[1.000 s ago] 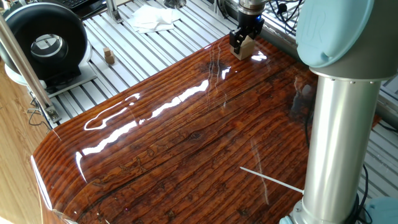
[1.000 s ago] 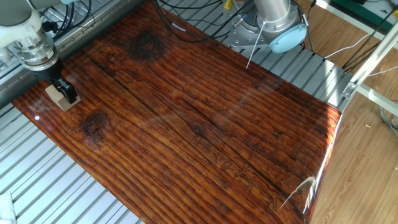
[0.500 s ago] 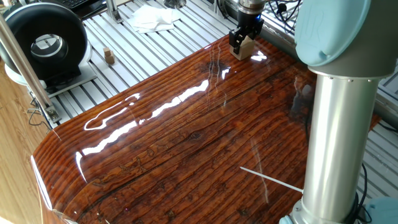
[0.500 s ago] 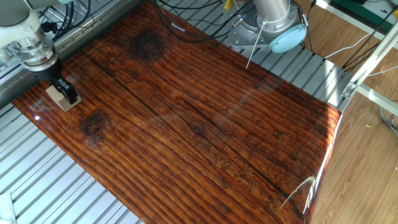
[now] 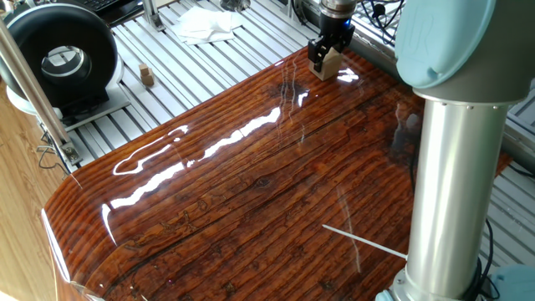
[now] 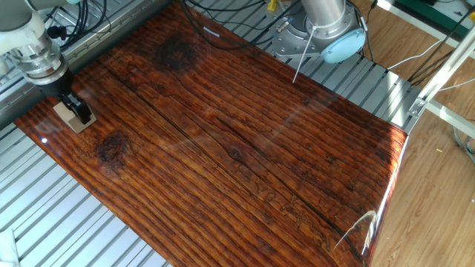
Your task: Hold a small block with the gripper and sweep it from left to right on the table
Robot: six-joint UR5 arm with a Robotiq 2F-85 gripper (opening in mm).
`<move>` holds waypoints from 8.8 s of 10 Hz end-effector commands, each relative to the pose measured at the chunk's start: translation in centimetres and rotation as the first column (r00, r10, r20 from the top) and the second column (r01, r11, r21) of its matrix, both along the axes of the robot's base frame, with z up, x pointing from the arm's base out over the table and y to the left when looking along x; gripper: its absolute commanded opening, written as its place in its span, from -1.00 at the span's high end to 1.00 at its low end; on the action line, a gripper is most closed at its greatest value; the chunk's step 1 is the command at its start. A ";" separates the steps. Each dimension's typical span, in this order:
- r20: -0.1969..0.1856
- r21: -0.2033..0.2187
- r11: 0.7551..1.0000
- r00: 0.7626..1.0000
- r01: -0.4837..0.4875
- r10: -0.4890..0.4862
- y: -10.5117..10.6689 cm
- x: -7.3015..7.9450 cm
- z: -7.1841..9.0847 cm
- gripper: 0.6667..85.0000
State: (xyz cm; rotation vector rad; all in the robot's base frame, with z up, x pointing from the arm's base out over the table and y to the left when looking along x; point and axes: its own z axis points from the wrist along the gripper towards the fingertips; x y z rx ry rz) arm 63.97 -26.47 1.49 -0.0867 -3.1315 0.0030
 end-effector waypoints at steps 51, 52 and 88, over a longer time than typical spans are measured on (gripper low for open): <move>-0.002 0.007 0.999 0.999 0.034 -0.034 3.7 0.7 0.2 0.99; 0.000 0.013 0.999 0.999 0.036 -0.036 3.9 0.8 0.2 0.99; 0.006 0.032 0.997 0.997 0.076 -0.076 7.6 1.3 0.6 0.99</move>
